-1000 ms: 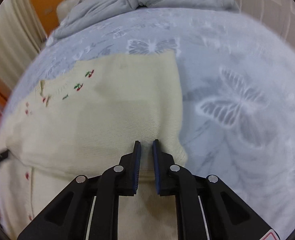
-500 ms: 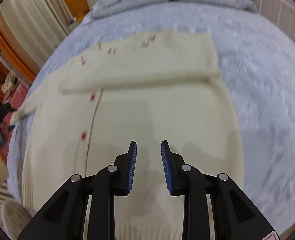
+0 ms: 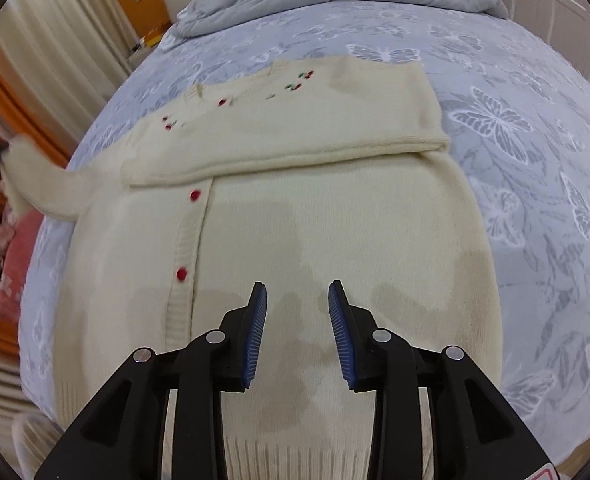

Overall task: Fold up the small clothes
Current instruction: 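Grasp the other sleeve cuff with the left gripper and fold it across the body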

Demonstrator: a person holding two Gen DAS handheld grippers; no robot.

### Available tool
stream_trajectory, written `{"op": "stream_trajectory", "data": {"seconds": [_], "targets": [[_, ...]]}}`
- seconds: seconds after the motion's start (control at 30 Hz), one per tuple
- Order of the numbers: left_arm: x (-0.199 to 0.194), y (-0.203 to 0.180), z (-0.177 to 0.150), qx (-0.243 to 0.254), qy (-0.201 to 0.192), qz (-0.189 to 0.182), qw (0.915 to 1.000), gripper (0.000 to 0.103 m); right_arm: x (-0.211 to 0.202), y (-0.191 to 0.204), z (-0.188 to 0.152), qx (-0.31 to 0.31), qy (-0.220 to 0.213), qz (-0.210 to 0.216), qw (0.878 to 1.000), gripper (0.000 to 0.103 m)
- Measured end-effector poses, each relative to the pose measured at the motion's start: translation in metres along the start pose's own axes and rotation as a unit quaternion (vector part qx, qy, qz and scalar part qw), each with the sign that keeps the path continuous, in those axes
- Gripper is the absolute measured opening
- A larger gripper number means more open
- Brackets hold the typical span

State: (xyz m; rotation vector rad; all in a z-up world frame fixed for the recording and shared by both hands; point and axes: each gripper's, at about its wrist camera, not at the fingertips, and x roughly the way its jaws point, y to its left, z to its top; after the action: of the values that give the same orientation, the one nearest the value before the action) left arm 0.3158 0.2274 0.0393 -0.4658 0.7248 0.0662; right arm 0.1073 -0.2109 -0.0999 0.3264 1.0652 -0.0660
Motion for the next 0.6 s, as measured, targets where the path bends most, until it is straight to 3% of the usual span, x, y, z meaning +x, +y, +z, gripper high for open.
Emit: {"op": "stream_trajectory", "data": {"seconds": [0.1, 0.17, 0.2, 0.27, 0.37, 0.47, 0.6], "targets": [[0.018, -0.104, -0.048, 0.089, 0.052, -0.052, 0.9933, 0.013, -0.001, -0.010, 0.003, 0.012, -0.006, -0.001, 1.000, 0.033], [0.042, -0.149, -0.100, 0.137, 0.099, -0.062, 0.9837, 0.047, 0.000, -0.021, 0.005, 0.021, -0.006, -0.004, 1.000, 0.038], [0.046, -0.156, -0.122, 0.144, 0.115, -0.064, 0.9807, 0.079, 0.001, -0.026, 0.009, 0.026, -0.005, -0.004, 1.000, 0.040], [0.052, -0.158, -0.168, 0.154, 0.123, -0.061, 0.9785, 0.081, 0.000, -0.031, 0.016, 0.028, -0.011, -0.002, 1.000, 0.040], [0.050, -0.134, -0.198, 0.157, 0.130, -0.040, 0.9783, 0.081, 0.004, -0.025, 0.041, 0.012, -0.024, 0.018, 0.999, 0.045], [0.058, -0.076, -0.197, 0.063, 0.160, -0.025, 0.9848, 0.081, 0.022, -0.010, 0.073, 0.009, -0.023, 0.064, 0.998, 0.053], [0.075, -0.014, -0.179, -0.039, 0.181, 0.004, 0.9828, 0.073, 0.061, 0.029, 0.134, 0.002, -0.023, 0.103, 0.994, 0.057]]}}
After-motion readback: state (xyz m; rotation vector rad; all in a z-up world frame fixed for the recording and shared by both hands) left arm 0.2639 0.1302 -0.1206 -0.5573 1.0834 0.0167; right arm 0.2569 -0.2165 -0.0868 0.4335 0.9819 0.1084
